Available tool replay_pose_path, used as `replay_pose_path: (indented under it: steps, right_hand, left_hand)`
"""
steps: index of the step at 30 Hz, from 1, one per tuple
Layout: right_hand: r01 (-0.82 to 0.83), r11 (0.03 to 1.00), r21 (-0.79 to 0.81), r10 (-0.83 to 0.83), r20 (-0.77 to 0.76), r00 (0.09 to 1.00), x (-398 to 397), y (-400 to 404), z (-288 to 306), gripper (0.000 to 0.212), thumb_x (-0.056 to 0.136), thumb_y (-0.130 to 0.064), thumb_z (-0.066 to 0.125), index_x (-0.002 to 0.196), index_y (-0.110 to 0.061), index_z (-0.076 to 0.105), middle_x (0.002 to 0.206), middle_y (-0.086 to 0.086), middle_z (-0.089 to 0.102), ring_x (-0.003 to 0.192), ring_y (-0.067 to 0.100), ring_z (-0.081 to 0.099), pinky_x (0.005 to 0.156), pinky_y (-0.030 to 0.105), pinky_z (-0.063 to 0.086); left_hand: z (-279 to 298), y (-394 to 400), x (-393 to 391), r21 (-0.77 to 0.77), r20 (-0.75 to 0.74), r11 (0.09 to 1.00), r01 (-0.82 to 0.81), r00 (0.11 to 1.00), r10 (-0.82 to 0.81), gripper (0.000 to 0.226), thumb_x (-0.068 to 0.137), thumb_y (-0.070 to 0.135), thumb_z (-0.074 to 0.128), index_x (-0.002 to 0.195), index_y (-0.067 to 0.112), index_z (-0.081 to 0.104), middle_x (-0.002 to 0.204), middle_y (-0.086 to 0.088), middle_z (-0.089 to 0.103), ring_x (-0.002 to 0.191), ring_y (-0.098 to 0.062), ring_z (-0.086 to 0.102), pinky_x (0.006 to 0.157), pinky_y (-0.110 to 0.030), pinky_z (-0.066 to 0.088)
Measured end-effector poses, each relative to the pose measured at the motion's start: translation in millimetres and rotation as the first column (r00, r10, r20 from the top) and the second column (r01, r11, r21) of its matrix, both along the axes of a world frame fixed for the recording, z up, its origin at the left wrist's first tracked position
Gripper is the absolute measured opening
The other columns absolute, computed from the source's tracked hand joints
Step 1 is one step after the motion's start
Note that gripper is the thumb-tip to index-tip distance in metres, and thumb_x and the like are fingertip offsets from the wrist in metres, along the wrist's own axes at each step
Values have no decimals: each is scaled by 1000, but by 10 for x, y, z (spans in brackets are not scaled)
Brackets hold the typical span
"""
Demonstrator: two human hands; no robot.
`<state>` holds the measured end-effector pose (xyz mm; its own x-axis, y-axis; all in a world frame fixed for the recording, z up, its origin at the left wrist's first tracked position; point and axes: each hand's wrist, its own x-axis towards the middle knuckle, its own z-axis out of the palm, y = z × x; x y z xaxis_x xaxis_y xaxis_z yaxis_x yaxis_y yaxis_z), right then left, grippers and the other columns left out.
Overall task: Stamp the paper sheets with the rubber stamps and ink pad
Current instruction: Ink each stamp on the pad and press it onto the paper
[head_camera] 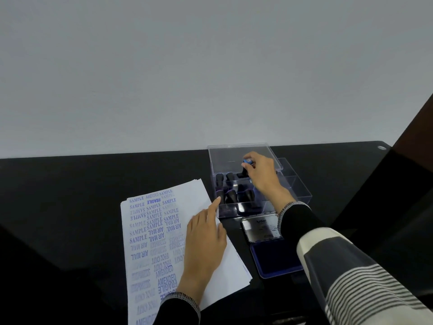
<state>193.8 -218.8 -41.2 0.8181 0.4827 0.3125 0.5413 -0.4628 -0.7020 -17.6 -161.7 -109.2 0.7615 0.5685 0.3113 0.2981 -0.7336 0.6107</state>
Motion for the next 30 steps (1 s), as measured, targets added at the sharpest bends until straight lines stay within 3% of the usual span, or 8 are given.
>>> replay_pose_path:
  steps: [4,8,13,24,27,30]
  right_hand:
    - [15,997,-76,-12,43,999,12,7,5,12,89,-9,61,99,-9,56,93,8,59,82,21,57,68,31,49]
    - [38,912,-408,5,105,995,15,83,85,15,81,-2,57,94,-8,55,93,13,62,83,30,57,63,34,47]
    - [84,812,-577,-11,129,992,1,191,180,20,79,2,60,96,-7,56,101,14,60,98,33,55,68,34,45]
    - [48,847,-530,-3,86,996,71,191,140,20,81,-12,73,97,-8,60,104,13,62,100,31,57,70,34,45]
    - [53,891,-451,-8,102,995,92,181,122,16,90,-19,62,102,-8,61,109,14,62,101,32,57,73,33,43]
    - [52,908,-417,15,156,988,106,158,122,18,96,-14,52,108,-4,63,111,16,62,101,32,57,74,32,42]
  left_hand:
    - [4,-2,-3,1,-7,1000,-4,1000,5,60,97,25,46,149,36,18,132,9,50,122,-9,43,110,-25,27]
    - [-3,1,0,-4,-14,1000,-8,1000,8,60,97,27,46,149,37,18,134,10,49,123,-8,42,110,-23,26]
    - [11,-6,-1,-15,-15,1000,-2,1000,2,60,98,27,45,149,37,16,136,11,47,125,-7,40,111,-22,23]
    - [9,-4,0,-15,-12,1000,-6,1000,5,60,98,27,46,149,37,17,138,10,47,127,-8,40,112,-23,23]
    - [6,-7,2,-13,-9,1000,-5,1000,4,60,97,26,46,149,38,17,136,10,48,126,-9,41,112,-24,24]
    - [0,-6,3,-13,-6,1000,-4,1000,3,60,97,26,45,149,37,17,136,10,47,126,-9,40,112,-24,24]
